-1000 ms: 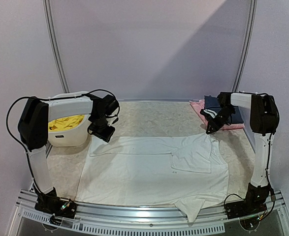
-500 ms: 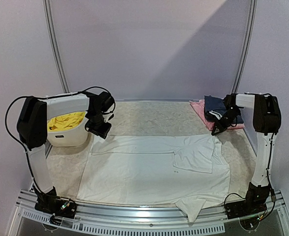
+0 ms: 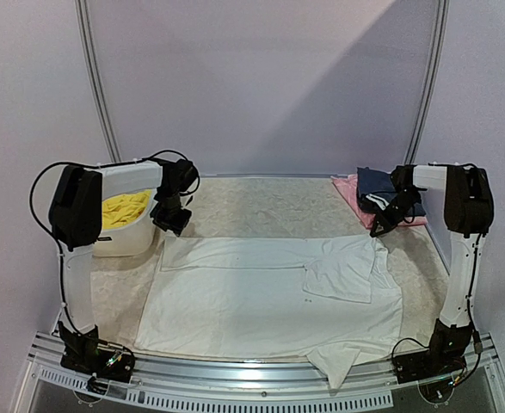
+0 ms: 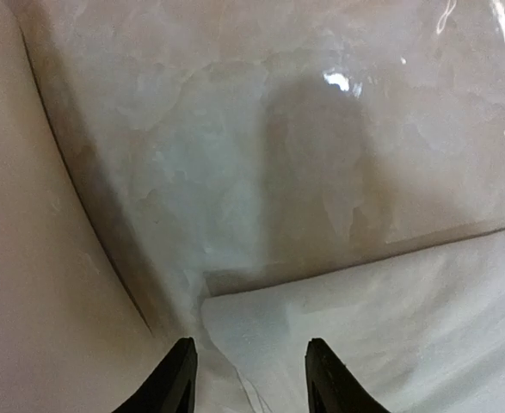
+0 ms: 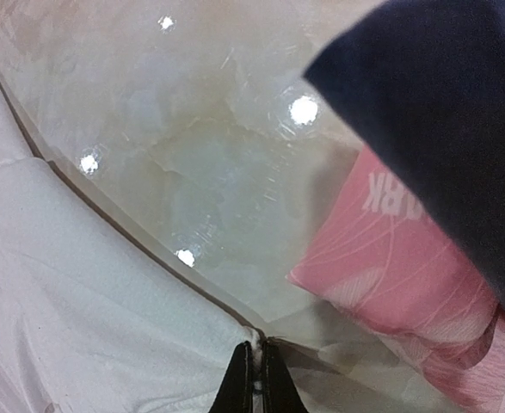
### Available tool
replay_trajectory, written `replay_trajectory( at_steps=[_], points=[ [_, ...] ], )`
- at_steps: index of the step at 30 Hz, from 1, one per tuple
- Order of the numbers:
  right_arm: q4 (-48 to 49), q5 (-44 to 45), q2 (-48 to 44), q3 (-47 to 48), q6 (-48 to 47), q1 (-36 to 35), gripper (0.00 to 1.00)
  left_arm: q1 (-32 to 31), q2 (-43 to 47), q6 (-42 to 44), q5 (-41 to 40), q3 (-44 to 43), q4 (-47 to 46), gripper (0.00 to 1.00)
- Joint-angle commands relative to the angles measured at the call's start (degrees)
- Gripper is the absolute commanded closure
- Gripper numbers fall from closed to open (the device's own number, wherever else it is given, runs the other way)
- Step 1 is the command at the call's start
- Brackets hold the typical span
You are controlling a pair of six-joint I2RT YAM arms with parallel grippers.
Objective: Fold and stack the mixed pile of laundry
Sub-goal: Pick up the 1/3-folded T-shirt from the center of the board.
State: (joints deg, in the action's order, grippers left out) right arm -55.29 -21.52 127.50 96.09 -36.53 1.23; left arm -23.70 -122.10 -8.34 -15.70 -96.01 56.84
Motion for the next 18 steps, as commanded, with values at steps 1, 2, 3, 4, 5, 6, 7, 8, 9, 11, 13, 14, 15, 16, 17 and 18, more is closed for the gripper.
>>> replay_trajectory(
  at_steps=[1,2,3,4,5,6,7,8,9,11,13,14,15,16,17,18],
  points=[
    [1.2,3.8,-1.3,-2.6,-1.1,0.5,1.00,1.0,0.8,4.7,-2.3,-0.4,3.0,0.55],
    [1.1,3.6,-1.3,-2.7,-1.2,0.5,1.00,1.5,0.6,4.9,-2.1,-1.1,3.4,0.55],
    [1.0,3.6,-1.3,-2.7,-1.2,0.5,1.00,2.1,-0.2,5.2,-1.1,-2.1,4.2,0.54],
    [1.0,3.6,-1.3,-2.7,-1.2,0.5,1.00,2.6,-1.3,5.2,-0.2,-3.9,6.0,0.54],
    [1.0,3.6,-1.2,-2.7,-1.2,0.5,1.00,2.8,-2.8,5.1,0.2,-5.8,7.8,0.54],
    [1.0,3.7,-1.2,-2.7,-1.2,0.5,1.00,2.9,-4.0,5.2,0.1,-7.3,9.1,0.55],
    [1.0,3.8,-1.2,-2.7,-1.3,0.5,1.00,2.8,-5.1,5.2,0.2,-8.3,10.0,0.54],
    [1.0,4.0,-1.2,-2.7,-1.3,0.5,1.00,2.9,-5.7,5.2,0.6,-8.7,10.1,0.55],
    [1.0,4.2,-1.3,-2.7,-1.4,0.5,1.00,2.8,-6.1,5.2,1.6,-8.8,10.2,0.55],
    [1.1,4.7,-1.4,-2.7,-1.5,0.5,1.00,2.9,-6.9,4.9,2.4,-8.8,10.6,0.55],
    [1.1,5.2,-1.5,-2.8,-1.7,0.5,1.00,2.9,-7.5,4.9,2.8,-8.4,10.8,0.55],
    [1.1,5.4,-1.5,-2.8,-1.8,0.5,1.00,2.8,-7.8,4.9,2.9,-8.1,11.0,0.55],
    [1.1,5.5,-1.6,-2.8,-1.9,0.5,1.00,2.9,-8.0,4.9,2.7,-7.7,10.8,0.55],
    [1.1,5.8,-1.7,-2.8,-2.1,0.5,1.00,2.9,-8.1,4.9,2.7,-7.4,10.7,0.55],
    [1.2,6.0,-1.8,-2.9,-2.2,0.5,1.00,2.9,-8.3,4.9,2.5,-7.2,10.6,0.55],
    [1.2,6.3,-1.8,-2.9,-2.3,0.5,1.00,2.9,-8.5,4.8,2.0,-7.1,10.5,0.55]
  ],
)
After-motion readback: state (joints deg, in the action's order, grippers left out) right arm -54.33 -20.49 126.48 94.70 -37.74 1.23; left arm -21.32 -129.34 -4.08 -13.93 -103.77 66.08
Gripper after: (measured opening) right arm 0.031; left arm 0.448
